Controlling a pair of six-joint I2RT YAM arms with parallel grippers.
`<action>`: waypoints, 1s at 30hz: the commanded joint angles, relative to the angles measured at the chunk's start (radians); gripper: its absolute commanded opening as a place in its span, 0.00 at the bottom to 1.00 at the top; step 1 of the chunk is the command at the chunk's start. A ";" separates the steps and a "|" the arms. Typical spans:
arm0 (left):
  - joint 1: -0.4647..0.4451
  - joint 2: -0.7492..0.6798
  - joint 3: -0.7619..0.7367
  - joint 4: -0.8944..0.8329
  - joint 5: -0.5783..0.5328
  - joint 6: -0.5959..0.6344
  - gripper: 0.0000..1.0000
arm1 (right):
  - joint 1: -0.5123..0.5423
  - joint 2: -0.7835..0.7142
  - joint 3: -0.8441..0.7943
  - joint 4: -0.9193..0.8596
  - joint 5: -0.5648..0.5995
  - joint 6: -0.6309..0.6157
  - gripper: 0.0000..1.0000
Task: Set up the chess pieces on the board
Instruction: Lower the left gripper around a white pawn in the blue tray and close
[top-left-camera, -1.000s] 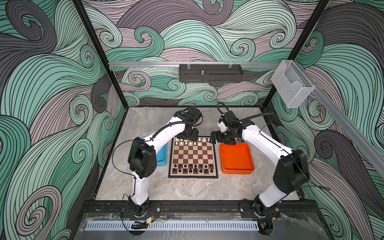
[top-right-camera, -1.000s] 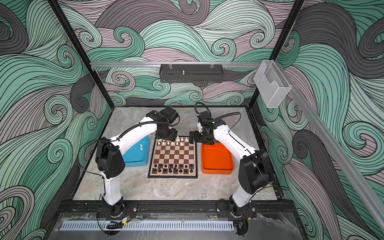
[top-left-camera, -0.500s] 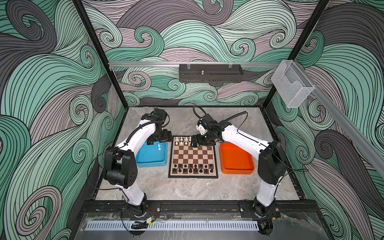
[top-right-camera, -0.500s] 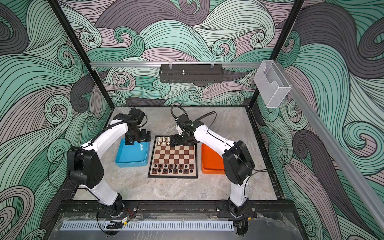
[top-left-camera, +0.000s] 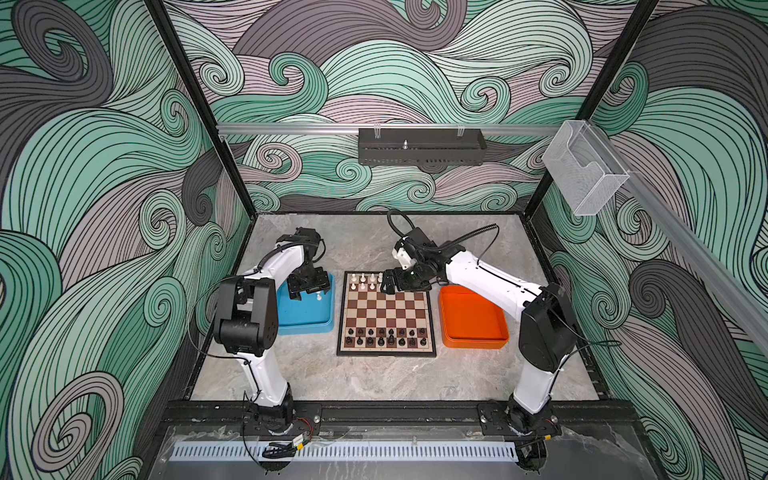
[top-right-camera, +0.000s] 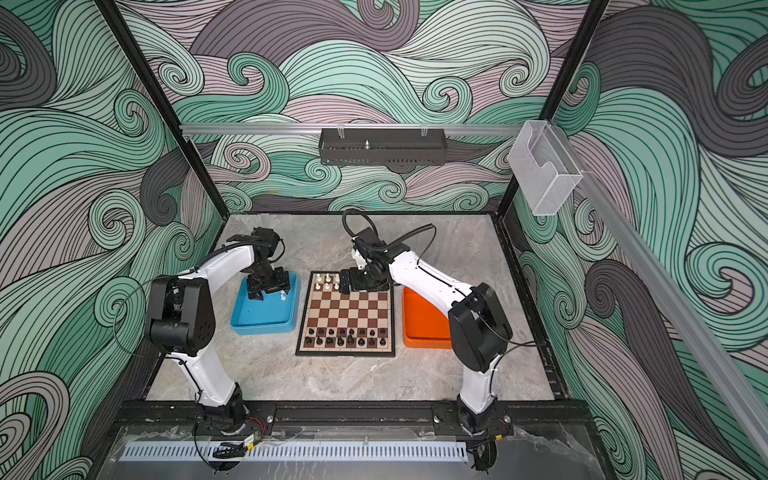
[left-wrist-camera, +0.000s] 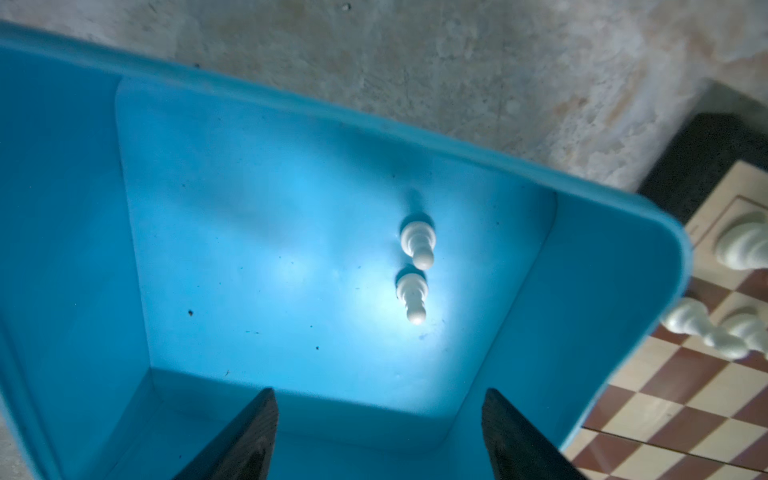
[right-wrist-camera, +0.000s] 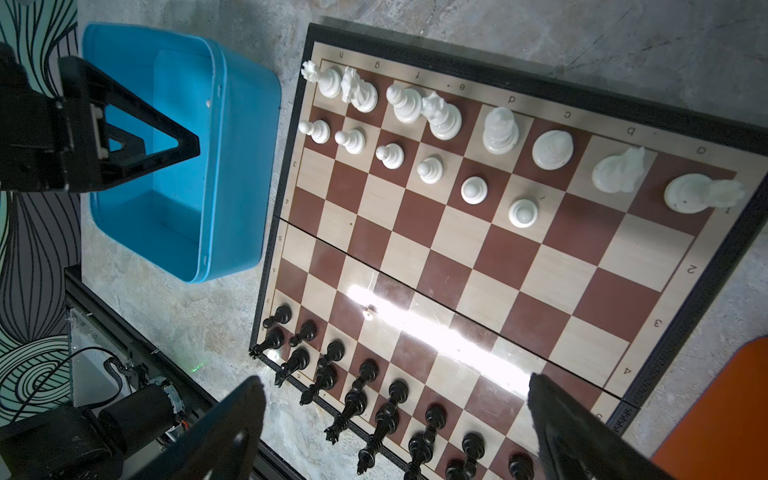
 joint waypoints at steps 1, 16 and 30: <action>0.002 0.024 -0.001 0.031 -0.006 -0.037 0.72 | -0.008 -0.043 -0.032 -0.001 0.014 -0.014 0.98; 0.000 0.096 0.015 0.068 -0.013 -0.050 0.46 | -0.060 -0.103 -0.112 -0.001 0.013 -0.025 0.98; -0.010 0.133 0.029 0.080 -0.012 -0.052 0.28 | -0.083 -0.112 -0.134 -0.002 0.008 -0.031 0.99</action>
